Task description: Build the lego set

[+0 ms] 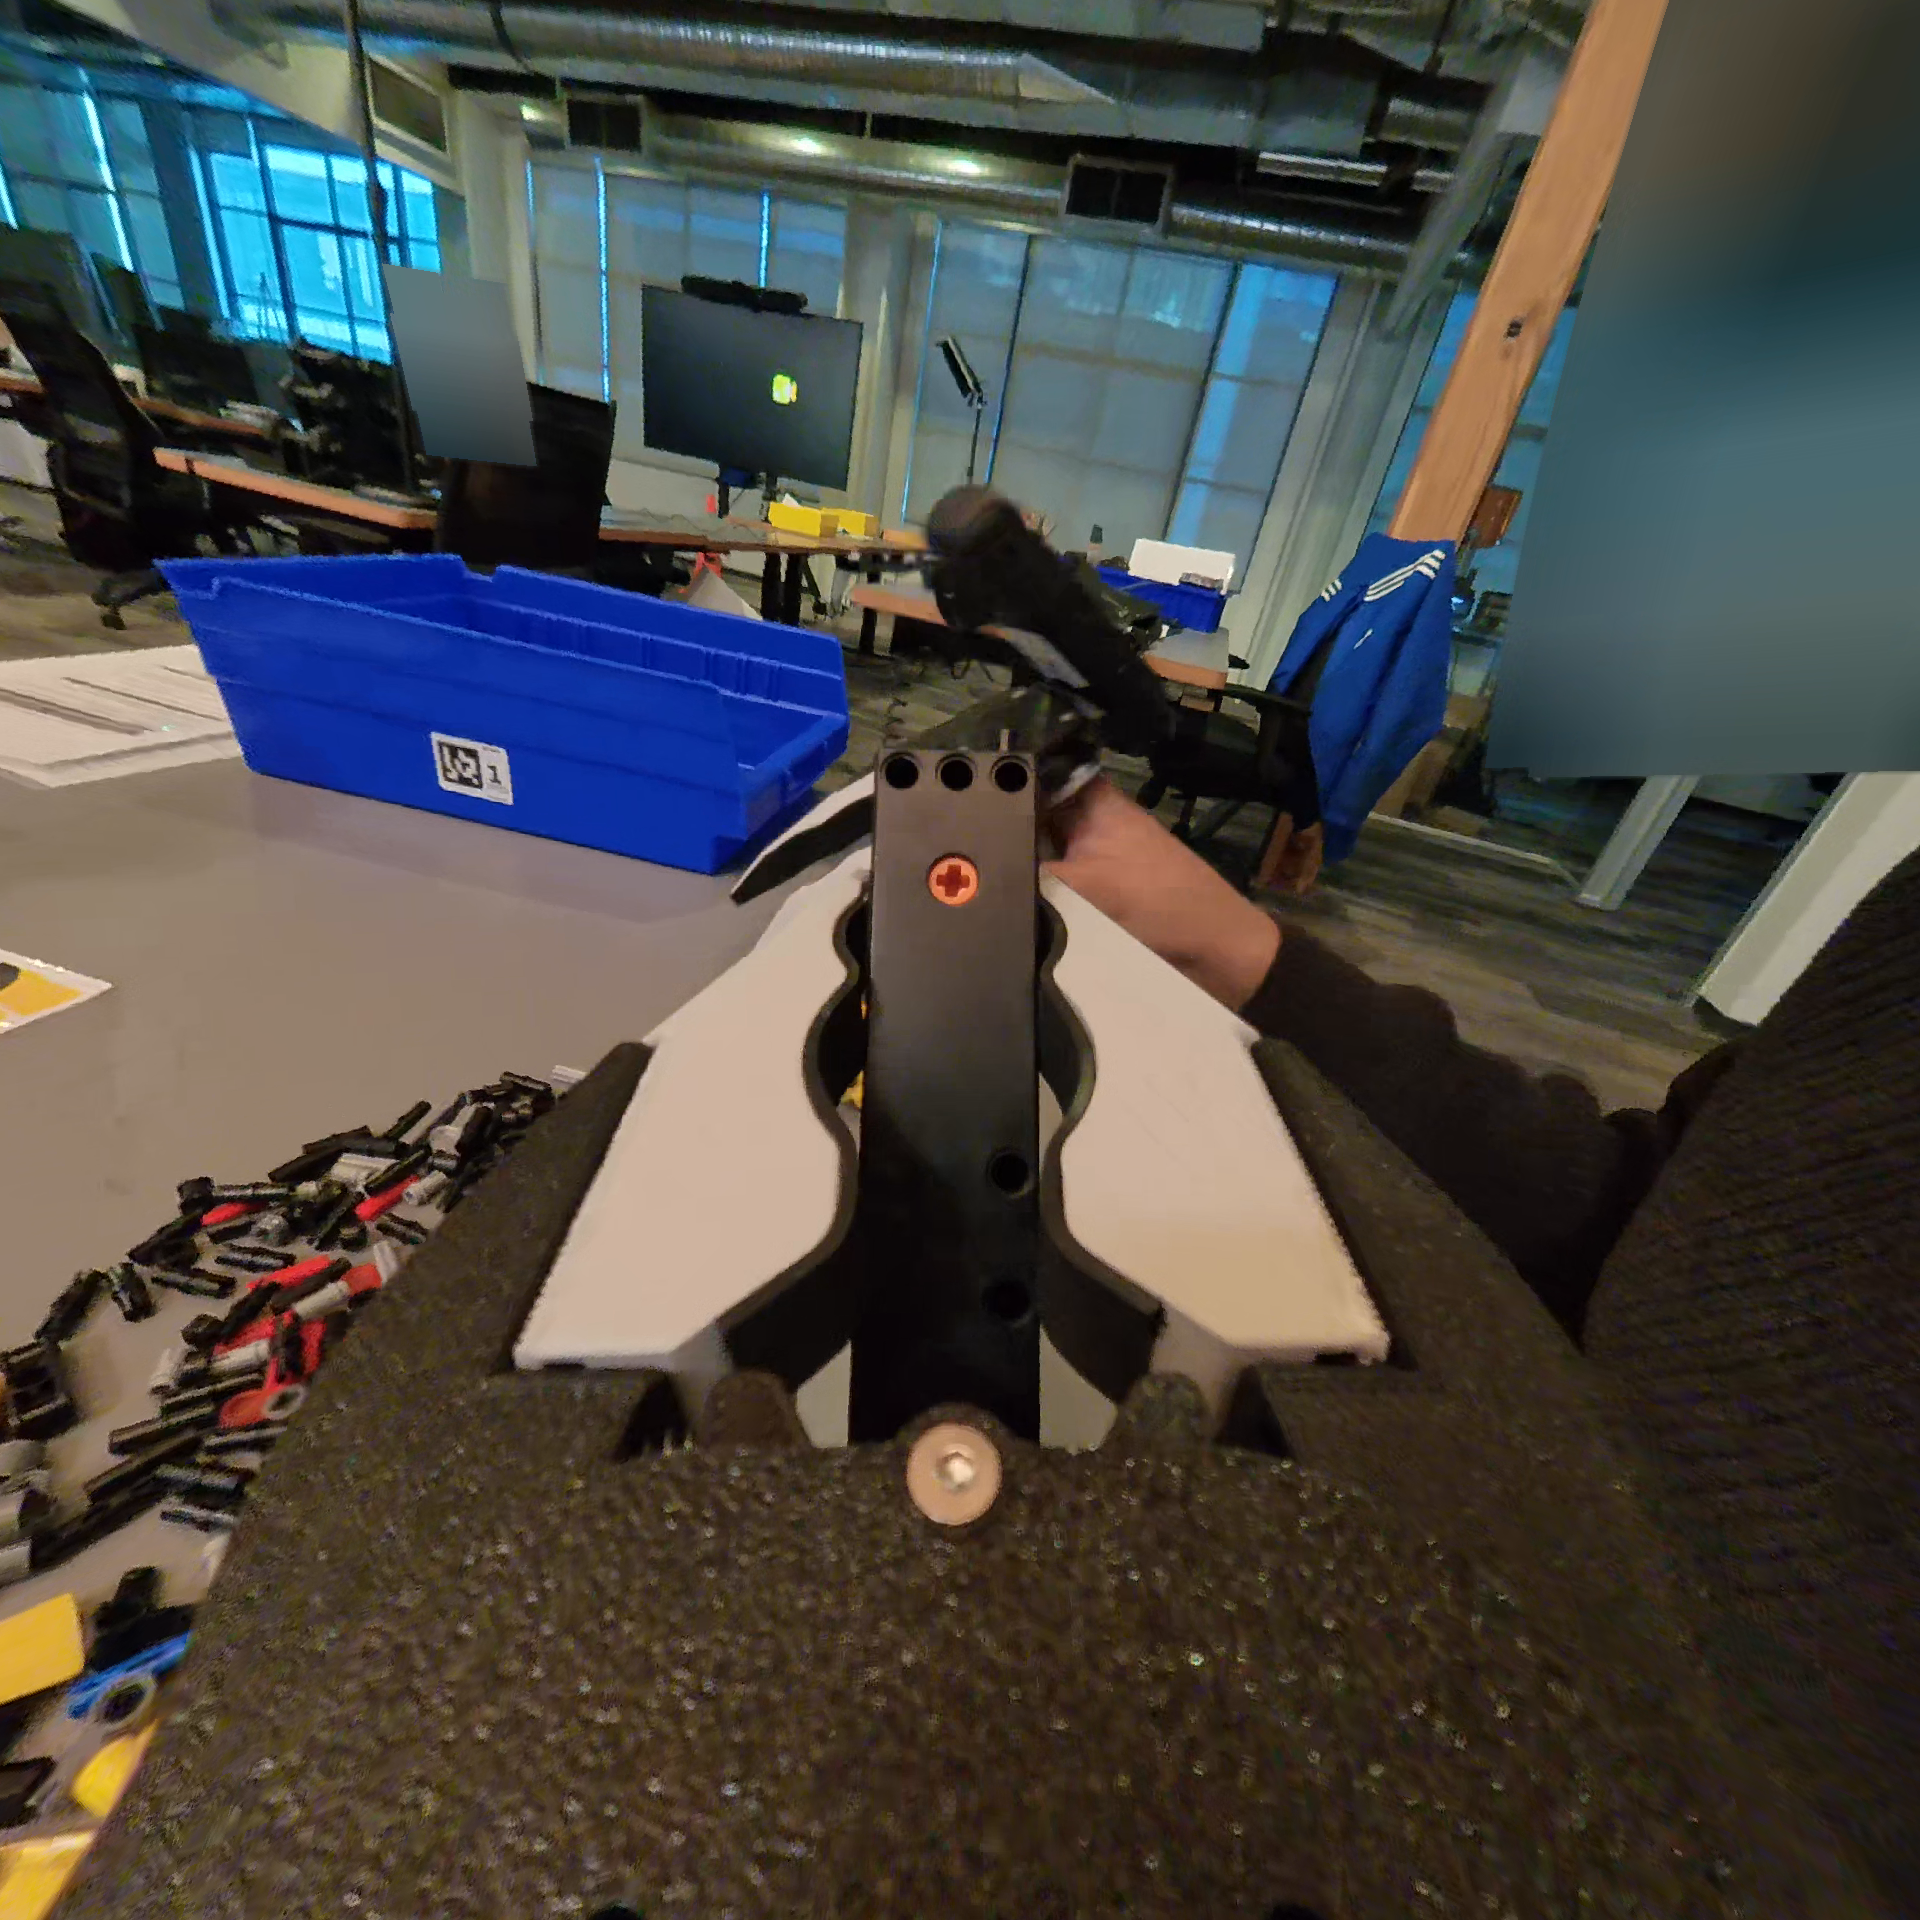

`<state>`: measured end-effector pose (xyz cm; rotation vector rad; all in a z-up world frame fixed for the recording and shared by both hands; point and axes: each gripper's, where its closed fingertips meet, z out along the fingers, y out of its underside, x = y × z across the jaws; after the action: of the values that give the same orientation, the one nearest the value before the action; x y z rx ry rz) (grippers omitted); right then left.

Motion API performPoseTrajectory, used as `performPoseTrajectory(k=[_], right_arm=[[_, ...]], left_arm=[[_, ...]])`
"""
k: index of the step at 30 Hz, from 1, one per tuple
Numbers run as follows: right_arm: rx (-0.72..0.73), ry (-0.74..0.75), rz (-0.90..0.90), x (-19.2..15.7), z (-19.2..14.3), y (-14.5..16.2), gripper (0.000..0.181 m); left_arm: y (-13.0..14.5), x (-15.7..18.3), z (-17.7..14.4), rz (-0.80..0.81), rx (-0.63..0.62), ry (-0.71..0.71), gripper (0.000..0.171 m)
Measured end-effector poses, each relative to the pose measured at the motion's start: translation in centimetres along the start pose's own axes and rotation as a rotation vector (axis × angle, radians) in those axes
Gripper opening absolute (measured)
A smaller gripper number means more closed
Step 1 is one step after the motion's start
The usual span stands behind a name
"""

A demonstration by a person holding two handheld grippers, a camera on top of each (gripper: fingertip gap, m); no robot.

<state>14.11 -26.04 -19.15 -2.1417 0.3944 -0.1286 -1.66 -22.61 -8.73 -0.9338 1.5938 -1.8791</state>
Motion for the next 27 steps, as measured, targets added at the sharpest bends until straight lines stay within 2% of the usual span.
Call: performPoseTrajectory(k=[2, 4, 6, 8, 11, 18, 20, 23, 27], right_arm=[[0.189, -0.142, -0.043, -3.4, -2.6, -3.7, 0.05], [0.379, -0.353, -0.102, -7.9, -5.8, -6.9, 0.05], [0.513, -0.556, -0.126, -11.7, -8.5, -8.5, 0.05], [0.56, -0.703, -0.108, -13.7, -9.6, -8.8, 0.049], [0.551, -0.859, -0.042, -15.4, -9.5, -8.7, 0.046], [0.471, -0.912, -0.055, -18.3, -7.3, -8.1, 0.046], [0.476, -0.949, -0.071, -18.9, -7.7, -8.0, 0.029], [0.455, -0.903, -0.132, -18.8, -7.3, -7.5, 0.026], [0.384, -0.795, -0.247, -18.7, -5.8, -6.2, 0.025]], left_arm=[[-0.3, -0.3, -0.2, 0.001, 0.031, 0.0, 0.027], [-0.8, -0.3, -0.4, -0.032, 0.073, 0.028, 0.027], [-1.6, -0.1, -0.7, -0.083, 0.126, 0.07, 0.027], [-2.1, -0.2, -1.0, -0.145, 0.163, 0.094, 0.027], [-1.9, -0.4, -1.3, -0.194, 0.165, 0.102, 0.027], [-2.6, 1.4, -1.2, -0.182, 0.21, 0.179, 0.027], [-2.4, 1.5, -1.1, -0.174, 0.194, 0.184, 0.027], [-1.5, 1.2, -1.2, -0.187, 0.113, 0.198, 0.031], [0.3, 0.0, -1.9, -0.141, -0.036, 0.149, 0.036]])
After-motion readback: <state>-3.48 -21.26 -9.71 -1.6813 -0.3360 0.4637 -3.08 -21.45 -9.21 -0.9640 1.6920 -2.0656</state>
